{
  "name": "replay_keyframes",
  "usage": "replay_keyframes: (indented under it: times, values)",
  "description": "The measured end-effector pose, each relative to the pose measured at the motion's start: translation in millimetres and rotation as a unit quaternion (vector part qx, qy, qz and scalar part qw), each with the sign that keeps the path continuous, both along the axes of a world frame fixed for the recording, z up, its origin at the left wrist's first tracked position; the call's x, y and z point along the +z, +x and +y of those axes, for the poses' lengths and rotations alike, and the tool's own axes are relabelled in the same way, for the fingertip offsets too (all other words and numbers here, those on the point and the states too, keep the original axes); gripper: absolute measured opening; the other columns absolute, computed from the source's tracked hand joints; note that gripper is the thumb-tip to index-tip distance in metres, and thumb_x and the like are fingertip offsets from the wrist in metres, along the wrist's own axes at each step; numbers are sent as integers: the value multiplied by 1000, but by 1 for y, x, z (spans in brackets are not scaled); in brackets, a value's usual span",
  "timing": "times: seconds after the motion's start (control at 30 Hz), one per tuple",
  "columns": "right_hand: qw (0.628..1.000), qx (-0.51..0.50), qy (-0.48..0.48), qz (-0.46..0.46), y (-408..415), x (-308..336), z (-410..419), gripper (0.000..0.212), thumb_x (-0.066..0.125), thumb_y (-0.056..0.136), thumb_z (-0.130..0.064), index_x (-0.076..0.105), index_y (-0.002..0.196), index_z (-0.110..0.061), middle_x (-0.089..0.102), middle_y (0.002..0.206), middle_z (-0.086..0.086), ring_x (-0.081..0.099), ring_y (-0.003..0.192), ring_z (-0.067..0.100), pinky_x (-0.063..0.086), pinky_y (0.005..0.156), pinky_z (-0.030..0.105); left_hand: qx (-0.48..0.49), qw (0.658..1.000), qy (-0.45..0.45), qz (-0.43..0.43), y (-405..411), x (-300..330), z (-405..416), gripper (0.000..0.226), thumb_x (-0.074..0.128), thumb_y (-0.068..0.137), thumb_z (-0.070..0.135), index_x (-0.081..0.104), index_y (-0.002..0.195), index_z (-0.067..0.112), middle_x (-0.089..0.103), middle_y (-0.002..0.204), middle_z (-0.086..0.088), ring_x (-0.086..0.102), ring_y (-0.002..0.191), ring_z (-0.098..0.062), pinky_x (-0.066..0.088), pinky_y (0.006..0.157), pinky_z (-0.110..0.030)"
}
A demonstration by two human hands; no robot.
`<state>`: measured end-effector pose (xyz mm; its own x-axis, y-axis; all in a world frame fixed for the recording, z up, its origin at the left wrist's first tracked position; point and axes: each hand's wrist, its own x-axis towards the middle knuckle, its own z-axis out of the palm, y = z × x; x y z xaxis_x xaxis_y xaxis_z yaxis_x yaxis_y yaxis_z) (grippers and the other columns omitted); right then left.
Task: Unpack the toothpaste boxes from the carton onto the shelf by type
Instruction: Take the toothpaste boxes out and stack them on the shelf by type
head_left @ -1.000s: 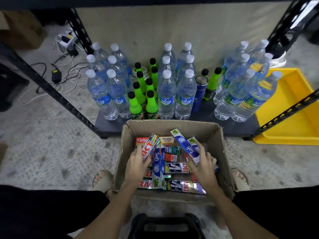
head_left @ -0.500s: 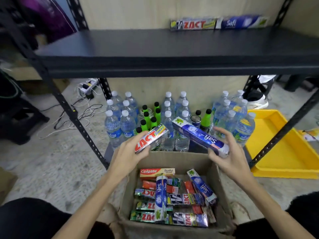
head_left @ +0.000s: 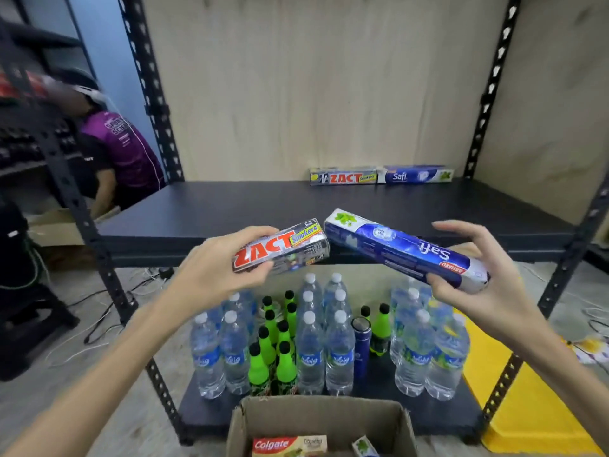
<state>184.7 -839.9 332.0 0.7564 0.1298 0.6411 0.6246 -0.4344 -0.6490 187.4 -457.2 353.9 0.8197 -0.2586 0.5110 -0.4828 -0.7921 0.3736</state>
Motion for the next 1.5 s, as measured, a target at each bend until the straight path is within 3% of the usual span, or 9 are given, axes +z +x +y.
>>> replay_keyframes:
  times: [0.27,0.47,0.57,0.7,0.77,0.9,1.07,1.33,1.5]
  values:
    - [998,23,-46,-25,70,50,-24,68,80,78,0,53,133,-31,73,89,1,68,83,20,56,78,39,-5,996,91,-26,69,46,0,51,62,94,49,39,140,54,60,125,31,62,104,-2,54,86,-35]
    - [992,24,-127,-9,125,38,-40,66,79,80,-6,53,132,-38,73,108,-15,65,108,16,40,105,56,48,990,126,-34,122,38,-10,51,66,92,49,44,138,49,65,122,22,58,100,-7,44,78,-28]
    - [982,1,-187,16,140,36,-44,75,77,85,-20,39,141,-52,65,122,-30,49,124,6,22,116,49,59,993,97,-17,142,29,-10,50,71,89,46,50,135,49,67,120,21,60,103,-6,50,84,-32]
    - [975,21,-219,46,155,38,-45,85,72,82,-61,20,149,-59,59,131,-31,41,127,1,19,113,38,22,999,40,-10,151,18,-13,47,74,88,39,58,132,47,64,126,28,59,114,-1,50,97,-36]
    - [972,10,-232,37,159,35,-43,76,61,86,-67,18,149,-62,58,132,-32,39,125,2,17,112,37,7,1000,10,-17,152,14,-14,43,72,91,36,62,132,43,62,132,28,58,120,0,47,104,-34]
    - [975,-19,-220,37,161,32,-43,58,44,94,-61,19,147,-65,58,126,-36,35,126,0,13,107,29,14,1000,-11,-23,155,14,-14,37,71,92,30,68,128,39,62,130,29,57,120,3,46,102,-21]
    - [964,-23,-266,-6,163,29,-45,73,53,93,-59,12,153,-57,52,131,-44,38,123,4,19,106,35,14,999,-37,16,161,21,-13,30,70,93,33,71,121,43,63,119,34,59,115,10,43,87,-2]
    - [953,-80,-291,-9,195,29,-55,81,55,88,-62,10,155,-53,53,130,-42,36,120,2,15,98,35,33,998,-43,38,174,26,-27,39,73,90,35,68,129,36,68,120,19,61,104,4,41,79,1]
    - [937,-151,-315,-19,225,31,-70,77,62,90,-55,24,156,-40,57,137,-26,39,126,8,15,95,34,58,997,-48,35,198,28,-45,48,78,86,36,67,132,29,68,129,8,58,111,-3,41,91,-15]
